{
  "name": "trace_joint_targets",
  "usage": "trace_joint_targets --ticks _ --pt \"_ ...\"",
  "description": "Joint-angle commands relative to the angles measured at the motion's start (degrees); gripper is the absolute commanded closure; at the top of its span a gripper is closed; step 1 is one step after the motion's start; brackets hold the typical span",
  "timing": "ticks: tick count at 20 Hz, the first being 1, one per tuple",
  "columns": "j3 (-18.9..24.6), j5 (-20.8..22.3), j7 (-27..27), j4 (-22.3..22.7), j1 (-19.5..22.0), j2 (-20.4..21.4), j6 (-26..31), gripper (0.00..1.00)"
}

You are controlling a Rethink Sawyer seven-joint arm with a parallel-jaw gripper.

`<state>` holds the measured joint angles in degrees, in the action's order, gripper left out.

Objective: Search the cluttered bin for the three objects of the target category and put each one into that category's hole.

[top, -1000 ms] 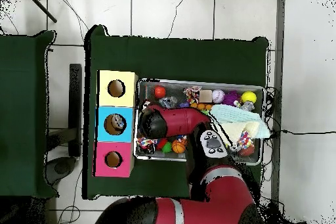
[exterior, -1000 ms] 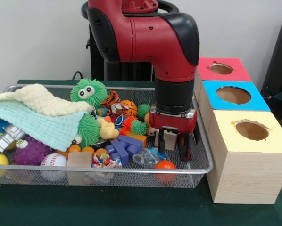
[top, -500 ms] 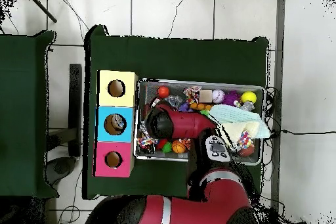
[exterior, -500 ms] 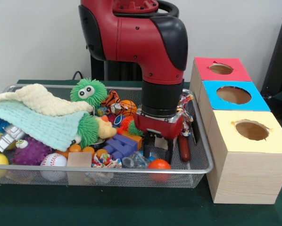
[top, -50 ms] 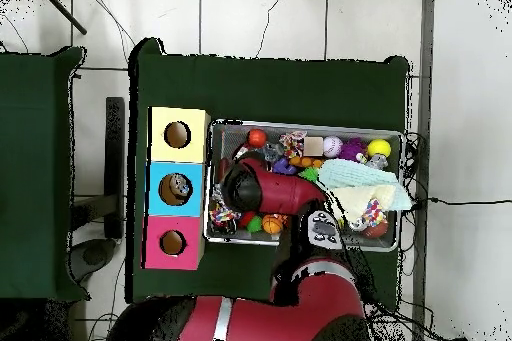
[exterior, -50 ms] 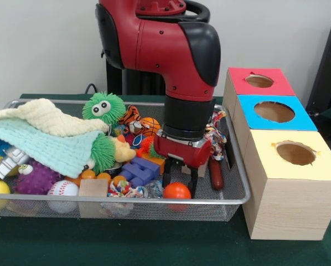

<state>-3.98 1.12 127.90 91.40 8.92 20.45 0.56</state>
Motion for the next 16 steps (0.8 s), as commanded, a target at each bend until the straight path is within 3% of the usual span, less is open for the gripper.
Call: trace_joint_targets --ticks 1,6,9,13,16 --pt "-2.2 -4.4 11.7 1.8 -0.5 -3.6 -3.7 0.0" --pt "-3.8 -3.9 9.0 0.0 -1.3 -4.1 -3.7 0.0" --pt "-2.6 -4.1 9.0 0.8 -0.5 -3.4 -1.9 0.0" --pt "-1.7 -9.3 14.1 7.0 -1.0 1.4 4.9 0.0" --pt "-1.9 -11.8 14.8 8.1 -1.5 2.1 5.8 0.0"
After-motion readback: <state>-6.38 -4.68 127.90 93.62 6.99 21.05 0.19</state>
